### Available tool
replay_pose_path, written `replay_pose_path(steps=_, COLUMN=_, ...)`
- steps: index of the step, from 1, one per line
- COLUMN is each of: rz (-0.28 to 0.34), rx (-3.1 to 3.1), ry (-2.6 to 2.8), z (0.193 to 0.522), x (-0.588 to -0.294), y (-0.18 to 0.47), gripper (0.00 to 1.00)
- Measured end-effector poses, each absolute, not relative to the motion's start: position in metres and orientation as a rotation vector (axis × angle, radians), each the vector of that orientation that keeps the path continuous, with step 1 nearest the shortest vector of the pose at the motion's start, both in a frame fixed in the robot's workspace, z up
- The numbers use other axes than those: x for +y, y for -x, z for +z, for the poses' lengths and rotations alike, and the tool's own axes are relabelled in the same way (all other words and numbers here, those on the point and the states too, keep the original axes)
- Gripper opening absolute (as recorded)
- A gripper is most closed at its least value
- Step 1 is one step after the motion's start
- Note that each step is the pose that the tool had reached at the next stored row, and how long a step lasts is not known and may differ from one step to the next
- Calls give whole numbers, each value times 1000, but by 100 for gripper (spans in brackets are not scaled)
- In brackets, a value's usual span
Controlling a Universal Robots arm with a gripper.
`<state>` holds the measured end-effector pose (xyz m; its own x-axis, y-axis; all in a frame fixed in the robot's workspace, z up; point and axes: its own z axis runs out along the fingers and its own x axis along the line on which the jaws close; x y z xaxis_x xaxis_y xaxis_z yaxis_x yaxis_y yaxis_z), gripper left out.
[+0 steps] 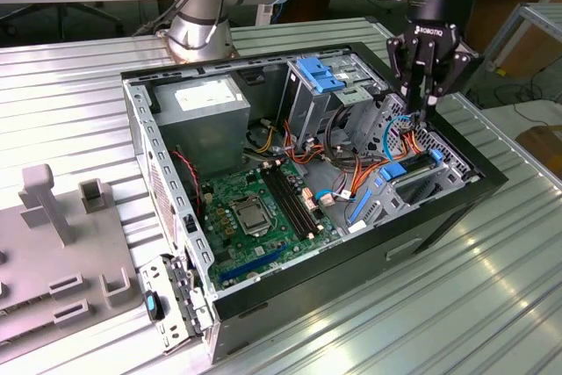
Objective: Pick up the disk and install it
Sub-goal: 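Insert the second disk wire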
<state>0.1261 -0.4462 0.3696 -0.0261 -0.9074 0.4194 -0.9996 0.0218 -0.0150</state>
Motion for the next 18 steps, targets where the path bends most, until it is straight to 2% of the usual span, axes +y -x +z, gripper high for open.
replay_pose_path(steps=6, rz=447, rx=-2011, ry=-1961, z=368, x=-446, y=-126, gripper=35)
replay_pose_path(steps=9, rz=447, rx=-2011, ry=-1961, z=367, x=-446, y=-126, gripper=16)
replay_pose_path(steps=18, rz=447, rx=-2011, ry=-1961, z=365, x=-446, y=-126, gripper=16)
